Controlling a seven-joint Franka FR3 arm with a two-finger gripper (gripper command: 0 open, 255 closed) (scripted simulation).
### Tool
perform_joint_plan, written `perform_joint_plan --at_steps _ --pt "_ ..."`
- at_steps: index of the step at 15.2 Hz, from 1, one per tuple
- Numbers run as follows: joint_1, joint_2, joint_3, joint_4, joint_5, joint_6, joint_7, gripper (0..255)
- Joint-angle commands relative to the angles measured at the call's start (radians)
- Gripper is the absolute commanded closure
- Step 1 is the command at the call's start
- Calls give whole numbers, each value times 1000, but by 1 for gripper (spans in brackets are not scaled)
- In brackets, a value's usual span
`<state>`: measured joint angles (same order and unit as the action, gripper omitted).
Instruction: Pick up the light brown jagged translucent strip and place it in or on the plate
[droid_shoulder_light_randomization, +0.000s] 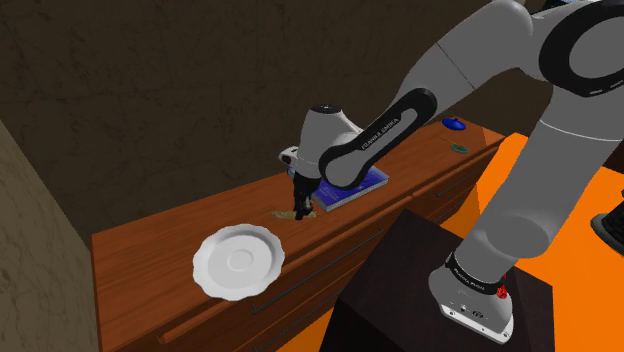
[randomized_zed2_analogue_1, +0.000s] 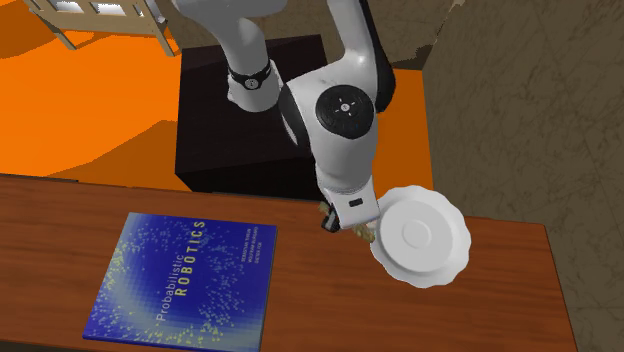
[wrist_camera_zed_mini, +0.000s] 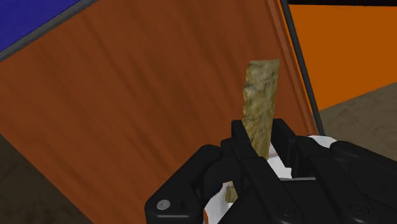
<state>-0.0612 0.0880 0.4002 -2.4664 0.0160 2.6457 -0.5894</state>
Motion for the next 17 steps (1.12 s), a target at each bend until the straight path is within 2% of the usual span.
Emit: perform_joint_plan --at_steps 1,8,12,17 --pt "32 40 11 50 -44 -12 81 255" --pt "167 181 20 242 -172 -76 314 255" --pt "263 284 11 396 -236 -136 432 255" --pt "281 335 -13 392 -269 -85 455 255"
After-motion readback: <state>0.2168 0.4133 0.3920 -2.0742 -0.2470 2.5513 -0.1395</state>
